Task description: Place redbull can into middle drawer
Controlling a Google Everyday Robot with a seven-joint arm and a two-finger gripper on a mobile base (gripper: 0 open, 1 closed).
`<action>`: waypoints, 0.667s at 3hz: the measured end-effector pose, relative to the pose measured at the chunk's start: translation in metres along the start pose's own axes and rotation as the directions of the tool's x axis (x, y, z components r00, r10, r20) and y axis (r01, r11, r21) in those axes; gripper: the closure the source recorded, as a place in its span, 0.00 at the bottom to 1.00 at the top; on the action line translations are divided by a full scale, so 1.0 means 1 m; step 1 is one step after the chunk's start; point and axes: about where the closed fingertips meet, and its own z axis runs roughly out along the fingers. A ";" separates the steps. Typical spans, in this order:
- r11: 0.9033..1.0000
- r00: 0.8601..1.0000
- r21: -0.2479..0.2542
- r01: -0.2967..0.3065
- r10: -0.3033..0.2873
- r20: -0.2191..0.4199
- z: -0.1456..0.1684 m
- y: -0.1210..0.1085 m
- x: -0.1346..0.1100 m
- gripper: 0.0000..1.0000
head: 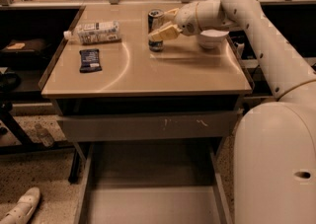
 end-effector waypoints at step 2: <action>1.000 1.000 0.000 0.000 0.000 0.000 0.000 0.000 0.000 0.89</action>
Offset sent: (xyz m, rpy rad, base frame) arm 0.0000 0.0000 0.0000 0.0000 0.0000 0.0000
